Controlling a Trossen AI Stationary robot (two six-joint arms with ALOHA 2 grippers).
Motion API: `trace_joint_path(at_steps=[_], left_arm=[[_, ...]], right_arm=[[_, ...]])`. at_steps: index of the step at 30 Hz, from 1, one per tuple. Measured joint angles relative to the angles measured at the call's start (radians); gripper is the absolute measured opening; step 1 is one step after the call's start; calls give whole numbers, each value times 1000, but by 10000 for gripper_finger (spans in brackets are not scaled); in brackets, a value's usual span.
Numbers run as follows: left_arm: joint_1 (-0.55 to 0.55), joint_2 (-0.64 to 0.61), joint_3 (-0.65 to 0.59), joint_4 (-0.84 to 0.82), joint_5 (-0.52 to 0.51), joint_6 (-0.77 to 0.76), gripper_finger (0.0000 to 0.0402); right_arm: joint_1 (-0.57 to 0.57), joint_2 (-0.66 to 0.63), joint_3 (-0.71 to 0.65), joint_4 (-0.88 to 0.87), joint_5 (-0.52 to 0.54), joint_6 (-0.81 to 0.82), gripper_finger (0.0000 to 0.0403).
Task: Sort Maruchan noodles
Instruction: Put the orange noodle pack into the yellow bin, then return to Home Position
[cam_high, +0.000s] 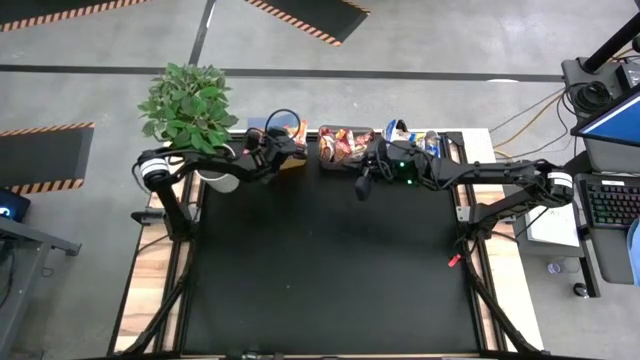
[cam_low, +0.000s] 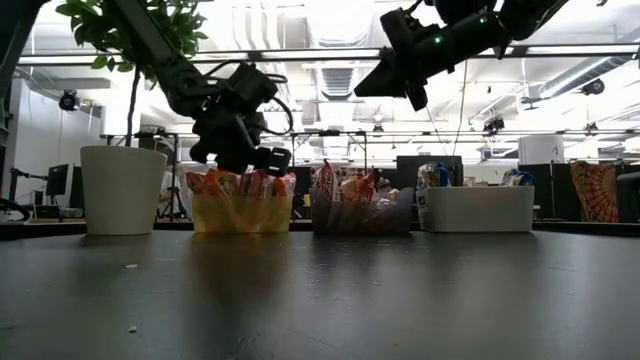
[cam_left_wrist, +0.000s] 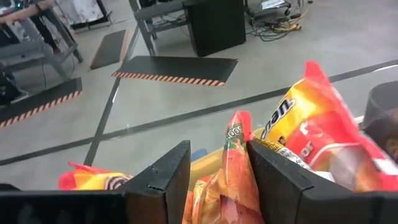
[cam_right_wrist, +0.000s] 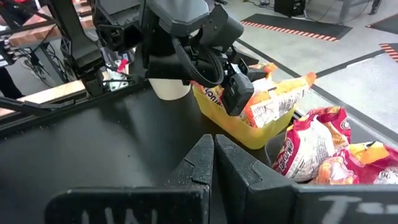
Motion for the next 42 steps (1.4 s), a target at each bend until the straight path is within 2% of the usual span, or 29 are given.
trace_joint_path(at_steps=[7, 18, 28, 31, 34, 38, 40, 42], left_arm=[[3, 7, -5, -50, 19, -95, 136], [0, -6, 8, -91, 36, -94, 137], [-37, -100, 15, -101, 38, -3, 137], [-72, -171, 13, -138, 37, 57, 137], [-122, -253, 12, -180, 45, 188, 137], [-197, -368, -4, -259, 164, 343, 137], [-230, -429, -30, -283, 276, 396, 137], [-256, -497, -72, -285, 434, 445, 137]], right_arm=[[0, 0, -15, -1, 0, -7, 9], [0, 1, -15, 0, -1, -9, 9], [0, 1, -16, 1, -1, -47, 9], [0, -12, -38, 3, -1, -90, 9], [0, -43, -73, 31, -1, -121, 9], [-1, -90, -127, 36, -2, -161, 9], [-1, -115, -165, 50, -3, -177, 9], [-1, -142, -204, 75, -8, -193, 9]])
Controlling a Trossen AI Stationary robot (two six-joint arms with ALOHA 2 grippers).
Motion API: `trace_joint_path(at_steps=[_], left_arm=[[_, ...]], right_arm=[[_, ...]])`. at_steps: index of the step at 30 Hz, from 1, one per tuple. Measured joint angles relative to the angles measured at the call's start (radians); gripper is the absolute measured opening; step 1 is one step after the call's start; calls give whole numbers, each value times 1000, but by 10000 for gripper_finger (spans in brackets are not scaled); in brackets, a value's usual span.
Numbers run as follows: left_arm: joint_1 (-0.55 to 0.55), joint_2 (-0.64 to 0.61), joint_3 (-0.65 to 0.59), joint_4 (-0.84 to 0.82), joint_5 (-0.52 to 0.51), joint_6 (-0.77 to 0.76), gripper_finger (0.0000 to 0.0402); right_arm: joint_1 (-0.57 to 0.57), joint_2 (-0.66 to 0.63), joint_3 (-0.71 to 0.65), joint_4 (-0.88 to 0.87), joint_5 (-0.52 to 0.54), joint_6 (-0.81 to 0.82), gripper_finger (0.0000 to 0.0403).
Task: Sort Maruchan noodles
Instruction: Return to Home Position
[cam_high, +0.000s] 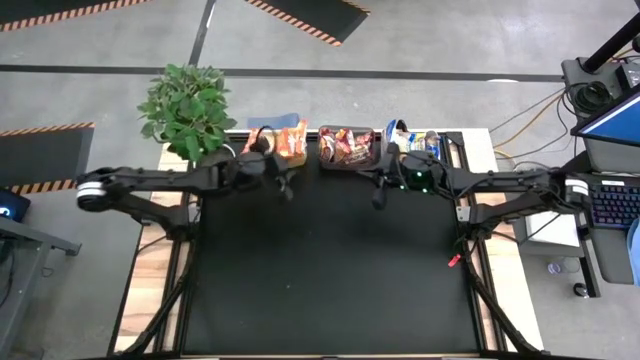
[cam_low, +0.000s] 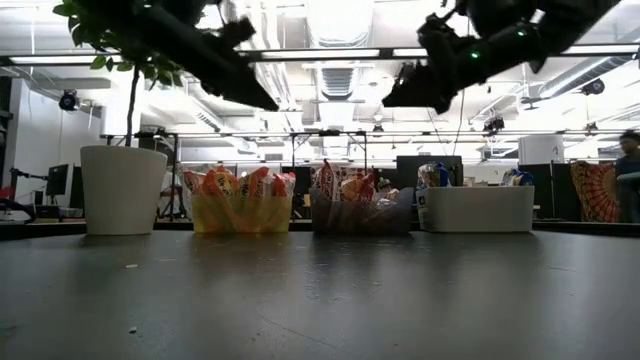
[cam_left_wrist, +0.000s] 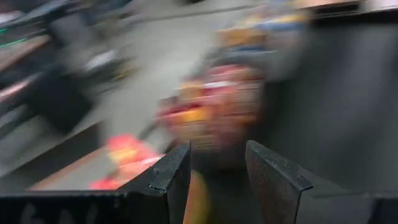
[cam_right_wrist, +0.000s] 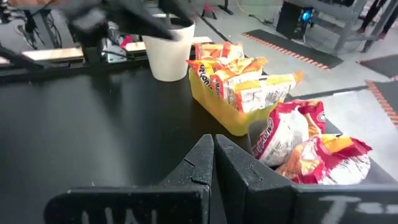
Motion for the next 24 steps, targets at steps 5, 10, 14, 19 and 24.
trace_joint_path(at_steps=[5, 10, 14, 19, 24], left_arm=[[-43, -177, -139, 18, 275, 6, 130], [-52, -361, -262, 27, 274, -46, 114], [-52, -496, -345, 29, 274, -53, 97], [-52, -639, -430, 29, 274, -54, 79], [-51, -760, -497, 28, 274, -75, 75]], right_arm=[[0, -75, -86, 8, -2, -48, 9], [0, -163, -161, 16, -2, -62, 9], [0, -232, -217, 33, -2, -60, 9], [0, -305, -301, 84, -2, -59, 9], [-2, -388, -391, 159, -27, -61, 9]])
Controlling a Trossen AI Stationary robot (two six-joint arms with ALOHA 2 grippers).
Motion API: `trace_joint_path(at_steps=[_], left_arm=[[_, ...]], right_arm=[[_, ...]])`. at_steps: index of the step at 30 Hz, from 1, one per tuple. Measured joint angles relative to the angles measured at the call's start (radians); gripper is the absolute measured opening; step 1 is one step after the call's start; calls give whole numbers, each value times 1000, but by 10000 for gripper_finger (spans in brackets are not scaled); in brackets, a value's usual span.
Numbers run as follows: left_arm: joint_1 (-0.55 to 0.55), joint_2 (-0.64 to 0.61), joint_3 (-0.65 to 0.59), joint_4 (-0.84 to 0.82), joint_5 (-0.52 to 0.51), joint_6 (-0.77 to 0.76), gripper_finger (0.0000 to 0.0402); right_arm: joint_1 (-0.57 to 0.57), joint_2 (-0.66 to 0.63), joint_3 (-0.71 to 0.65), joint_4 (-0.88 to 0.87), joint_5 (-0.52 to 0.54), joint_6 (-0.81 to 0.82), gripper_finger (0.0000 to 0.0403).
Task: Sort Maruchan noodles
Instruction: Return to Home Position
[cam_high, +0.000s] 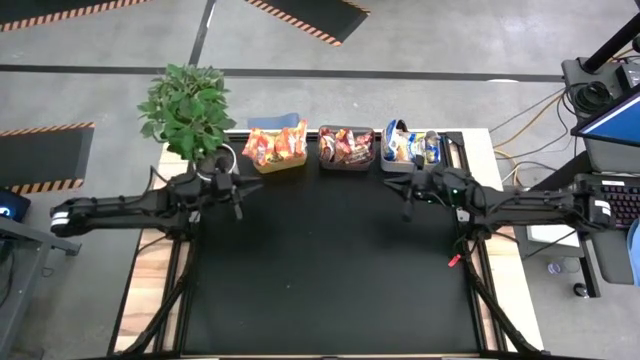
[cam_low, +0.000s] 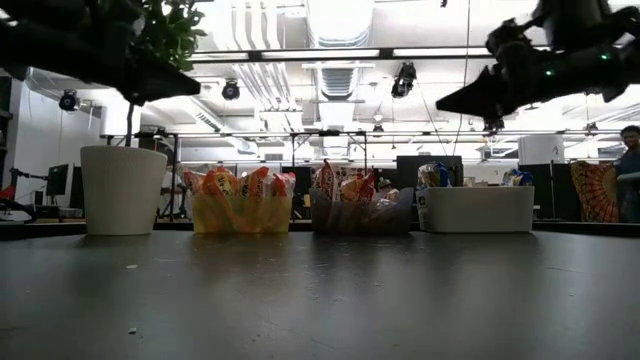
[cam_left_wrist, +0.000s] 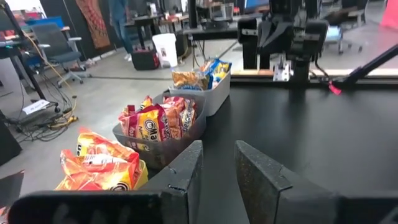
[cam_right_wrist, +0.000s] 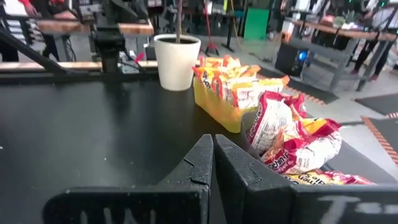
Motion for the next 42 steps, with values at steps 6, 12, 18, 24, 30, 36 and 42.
trace_joint_path(at_steps=[6, 12, 18, 24, 30, 36, 42], left_arm=[[0, -115, -48, -1, 0, -6, 75], [1, -213, -49, -54, -2, -9, 75], [1, -307, -49, -130, -3, -25, 75], [0, -397, -53, -183, -3, -28, 75], [0, -485, -79, -222, -3, -35, 75], [0, -486, -117, -226, -4, -59, 75], [0, -496, -131, -225, -2, -84, 75]], right_arm=[[0, -130, -67, 11, -2, 5, 9], [0, -250, -110, -1, -30, 13, 9], [0, -347, -138, -36, -32, 11, 9], [0, -441, -139, -128, -31, 11, 9], [0, -522, -142, -196, -31, 11, 9], [0, -593, -156, -250, -50, 13, 9], [0, -678, -200, -256, -103, 1, 9]])
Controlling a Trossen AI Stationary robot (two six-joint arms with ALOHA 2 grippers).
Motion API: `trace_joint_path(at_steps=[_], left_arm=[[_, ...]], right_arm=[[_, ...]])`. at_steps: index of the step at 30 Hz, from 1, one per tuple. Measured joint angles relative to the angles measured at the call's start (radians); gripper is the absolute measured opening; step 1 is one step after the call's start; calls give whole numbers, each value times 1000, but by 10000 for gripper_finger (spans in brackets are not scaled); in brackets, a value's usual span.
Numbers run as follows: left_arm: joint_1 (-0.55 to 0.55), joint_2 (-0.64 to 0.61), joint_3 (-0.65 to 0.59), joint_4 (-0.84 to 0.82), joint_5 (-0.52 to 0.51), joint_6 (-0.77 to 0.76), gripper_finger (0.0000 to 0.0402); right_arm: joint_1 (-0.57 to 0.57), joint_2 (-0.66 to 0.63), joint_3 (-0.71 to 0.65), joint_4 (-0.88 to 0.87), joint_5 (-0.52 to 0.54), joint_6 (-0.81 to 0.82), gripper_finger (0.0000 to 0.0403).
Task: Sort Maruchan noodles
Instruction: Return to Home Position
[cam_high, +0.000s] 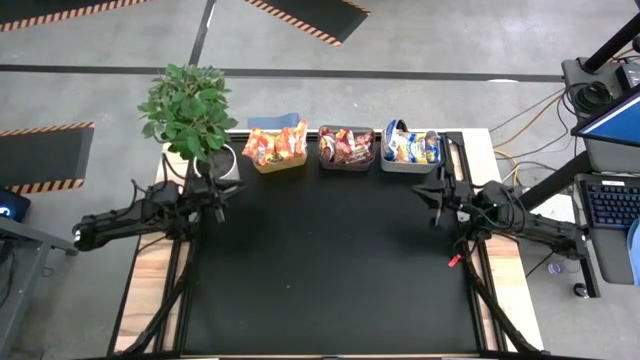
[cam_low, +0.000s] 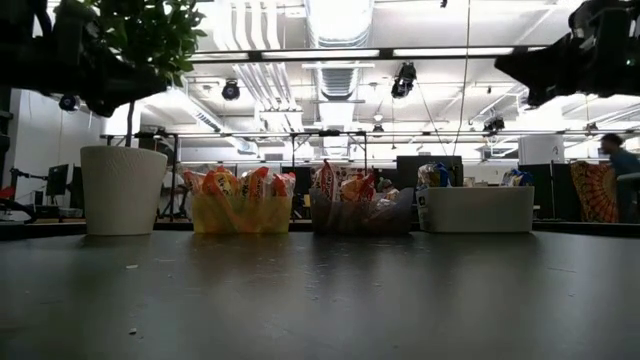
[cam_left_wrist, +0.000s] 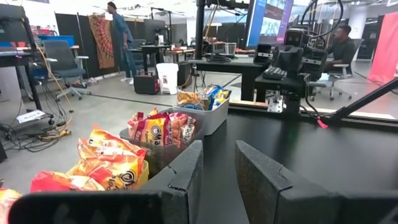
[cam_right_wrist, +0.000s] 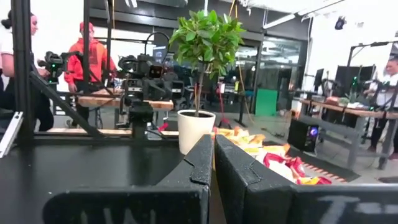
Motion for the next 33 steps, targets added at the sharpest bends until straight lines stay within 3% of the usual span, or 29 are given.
trace_joint_path(at_steps=[9, 14, 33], left_arm=[[0, 0, -47, 6, 1, -45, 75], [0, 0, -80, 38, 2, -49, 75], [1, 10, -119, 110, 13, -45, 75]], right_arm=[[0, -35, -29, 23, -1, -31, 9], [0, -27, -39, -17, -51, 4, 9], [0, -7, -40, -71, -18, 8, 9]])
